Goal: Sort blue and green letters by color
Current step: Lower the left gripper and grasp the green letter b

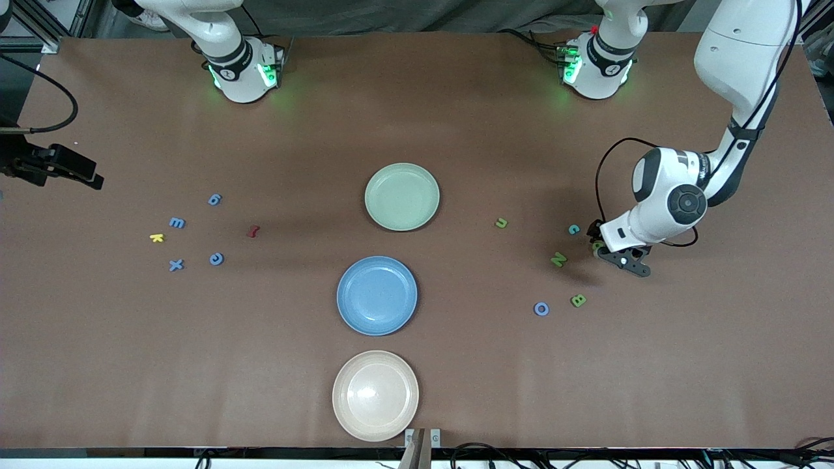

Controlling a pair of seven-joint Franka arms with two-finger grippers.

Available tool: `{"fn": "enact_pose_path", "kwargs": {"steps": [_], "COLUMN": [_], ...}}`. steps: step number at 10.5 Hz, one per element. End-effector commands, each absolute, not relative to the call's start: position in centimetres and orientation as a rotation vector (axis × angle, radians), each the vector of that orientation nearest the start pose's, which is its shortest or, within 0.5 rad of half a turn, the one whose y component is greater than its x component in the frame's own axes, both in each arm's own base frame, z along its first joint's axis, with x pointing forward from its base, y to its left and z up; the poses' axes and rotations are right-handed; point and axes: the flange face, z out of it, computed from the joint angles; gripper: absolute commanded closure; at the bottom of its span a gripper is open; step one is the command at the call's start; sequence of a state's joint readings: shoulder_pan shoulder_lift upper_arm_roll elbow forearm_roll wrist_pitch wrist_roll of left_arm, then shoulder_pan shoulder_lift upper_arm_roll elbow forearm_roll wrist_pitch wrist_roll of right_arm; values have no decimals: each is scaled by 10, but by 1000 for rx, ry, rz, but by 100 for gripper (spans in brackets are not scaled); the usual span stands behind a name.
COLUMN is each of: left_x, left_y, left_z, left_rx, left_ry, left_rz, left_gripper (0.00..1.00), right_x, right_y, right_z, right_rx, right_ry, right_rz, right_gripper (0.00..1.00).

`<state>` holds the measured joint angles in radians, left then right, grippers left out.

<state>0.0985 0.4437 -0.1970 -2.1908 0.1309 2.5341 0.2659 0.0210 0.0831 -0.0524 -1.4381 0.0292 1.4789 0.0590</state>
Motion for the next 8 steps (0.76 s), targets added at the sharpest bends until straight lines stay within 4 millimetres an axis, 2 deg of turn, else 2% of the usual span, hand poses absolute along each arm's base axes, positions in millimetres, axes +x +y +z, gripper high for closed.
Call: {"fn": "enact_pose_path", "kwargs": {"steps": [1, 2, 3, 4, 6, 7, 8], "left_x": [545, 545, 545, 545, 545, 547, 546], "left_y": [-68, -68, -68, -68, -72, -76, -83], "left_z": [173, 173, 171, 170, 170, 171, 174], "left_rx": [-3058, -3056, -3057, -3057, -3057, -3062, -3062], "left_ry": [710, 713, 714, 714, 718, 681, 666], "left_rz": [128, 128, 132, 134, 134, 129, 127], "left_gripper": [21, 24, 36, 49, 87, 100, 100], "right_x": [567, 567, 567, 567, 568, 567, 568], "right_y": [-13, -13, -13, -14, -14, -14, -14], "right_z": [636, 636, 637, 637, 637, 638, 637], "right_rx": [-3097, -3098, -3098, -3098, -3100, -3100, -3100], "right_ry": [132, 132, 132, 135, 135, 135, 135], "right_rz": [69, 69, 67, 67, 67, 65, 67], "right_gripper": [0, 0, 0, 0, 0, 0, 0]}}
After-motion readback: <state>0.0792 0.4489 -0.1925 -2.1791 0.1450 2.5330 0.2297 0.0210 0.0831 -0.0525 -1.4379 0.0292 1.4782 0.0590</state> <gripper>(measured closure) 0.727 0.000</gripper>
